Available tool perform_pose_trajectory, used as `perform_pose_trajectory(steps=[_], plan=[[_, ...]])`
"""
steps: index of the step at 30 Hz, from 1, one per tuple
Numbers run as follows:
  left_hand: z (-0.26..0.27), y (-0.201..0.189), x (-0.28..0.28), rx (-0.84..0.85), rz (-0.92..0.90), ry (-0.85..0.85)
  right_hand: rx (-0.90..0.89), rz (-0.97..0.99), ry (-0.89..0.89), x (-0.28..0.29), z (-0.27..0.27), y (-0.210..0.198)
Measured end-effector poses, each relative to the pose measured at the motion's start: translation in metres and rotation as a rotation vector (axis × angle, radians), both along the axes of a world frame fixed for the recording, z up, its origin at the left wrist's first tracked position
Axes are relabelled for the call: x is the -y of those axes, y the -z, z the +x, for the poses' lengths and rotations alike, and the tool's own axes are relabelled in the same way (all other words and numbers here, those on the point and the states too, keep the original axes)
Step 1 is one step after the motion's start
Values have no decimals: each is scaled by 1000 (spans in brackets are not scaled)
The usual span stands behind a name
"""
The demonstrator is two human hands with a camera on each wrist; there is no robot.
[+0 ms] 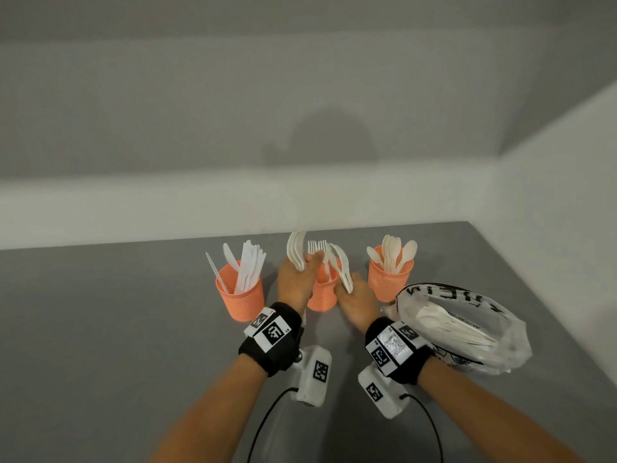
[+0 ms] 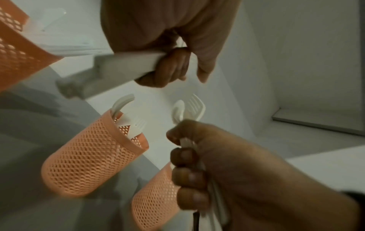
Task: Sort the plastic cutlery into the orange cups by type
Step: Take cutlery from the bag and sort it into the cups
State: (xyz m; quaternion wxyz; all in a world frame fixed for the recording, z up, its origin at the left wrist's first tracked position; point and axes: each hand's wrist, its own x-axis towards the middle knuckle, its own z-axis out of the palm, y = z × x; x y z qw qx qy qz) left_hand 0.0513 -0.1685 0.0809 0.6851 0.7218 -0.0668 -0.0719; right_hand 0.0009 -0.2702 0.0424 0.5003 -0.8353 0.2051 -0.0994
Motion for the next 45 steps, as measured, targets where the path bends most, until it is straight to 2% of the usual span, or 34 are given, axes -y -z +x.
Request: perform_pose_trajectory(steps=[5,8,13,19,24,31,35,40,43,45], plan=[[-14,7,14,61,54,-6,-2,-151,45,-6,-8,-6],[-18,9,17,26,16,-11,26,-119,8,-7,-10,-10],[-17,5,12,-203,-178,62,130,180,-87,-7,-16,-10],[-18,4,14,-488,-424,123,193,162,-39,-6,-14,-6],[-22,6,18,-366,-312,174,202,145,-57,-9,-17,-7],[-20,7,20,-361,-265,123,182,180,-22,-8,-14,-7],[-16,12,16,-343,-232,77,105,98,-52,2,-6,2],[-6,26,9,-356,-191,78,44,182,-47,19,0,10],[3,30,8,-314,-177,103,114,287,26,30,-1,0],[15,24,7,-227,-145,64,169,239,40,40,-2,-14]])
